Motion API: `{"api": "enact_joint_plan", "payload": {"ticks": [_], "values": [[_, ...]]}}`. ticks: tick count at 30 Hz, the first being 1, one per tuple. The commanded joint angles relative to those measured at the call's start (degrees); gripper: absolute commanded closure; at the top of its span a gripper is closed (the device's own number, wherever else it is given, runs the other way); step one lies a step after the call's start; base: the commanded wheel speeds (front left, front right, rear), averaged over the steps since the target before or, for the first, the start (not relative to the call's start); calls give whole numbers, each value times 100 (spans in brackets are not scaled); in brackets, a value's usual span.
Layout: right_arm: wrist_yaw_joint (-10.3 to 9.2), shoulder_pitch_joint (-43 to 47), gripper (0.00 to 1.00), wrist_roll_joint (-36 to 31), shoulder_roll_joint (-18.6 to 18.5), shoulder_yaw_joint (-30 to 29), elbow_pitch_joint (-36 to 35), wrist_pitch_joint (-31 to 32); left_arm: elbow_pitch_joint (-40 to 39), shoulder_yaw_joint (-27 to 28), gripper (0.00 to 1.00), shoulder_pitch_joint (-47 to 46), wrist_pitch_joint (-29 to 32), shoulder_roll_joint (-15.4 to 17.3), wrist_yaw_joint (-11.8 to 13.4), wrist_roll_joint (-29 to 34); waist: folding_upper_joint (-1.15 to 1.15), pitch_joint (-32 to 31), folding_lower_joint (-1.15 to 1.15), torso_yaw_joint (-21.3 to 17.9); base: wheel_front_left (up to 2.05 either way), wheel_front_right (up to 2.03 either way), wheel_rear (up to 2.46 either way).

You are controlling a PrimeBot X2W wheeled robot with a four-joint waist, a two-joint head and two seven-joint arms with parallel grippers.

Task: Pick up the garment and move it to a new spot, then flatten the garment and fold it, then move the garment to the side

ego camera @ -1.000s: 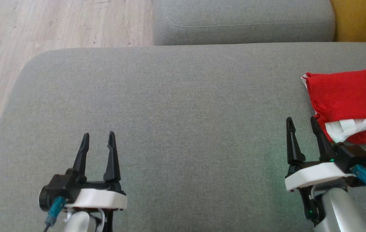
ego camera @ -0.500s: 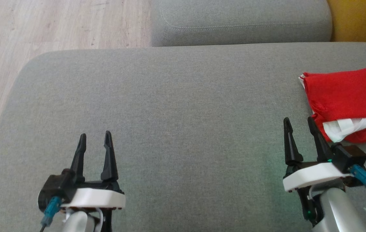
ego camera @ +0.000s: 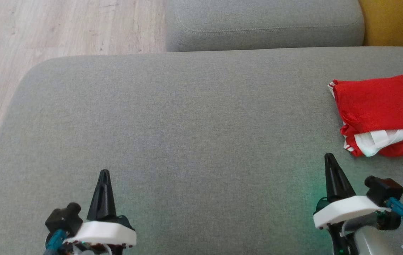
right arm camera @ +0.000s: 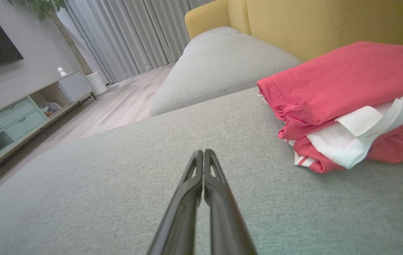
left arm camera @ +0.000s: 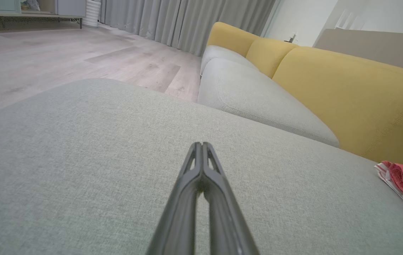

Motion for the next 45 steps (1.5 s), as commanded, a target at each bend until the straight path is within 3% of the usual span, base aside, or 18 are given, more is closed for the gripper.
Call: {"api": "enact_joint_plan", "payload": {"ticks": [1,45], "values": [[0,-259,100,183,-8,-55,-236,29,-207,117,100,-262,29,3,-45,-150,0,-1,0,-3,0,0,0],[-2,-188,100,3001,-17,-386,-623,748,-356,670,100,-310,771,13,-255,-2727,0,-41,0,-79,0,0,0]]}}
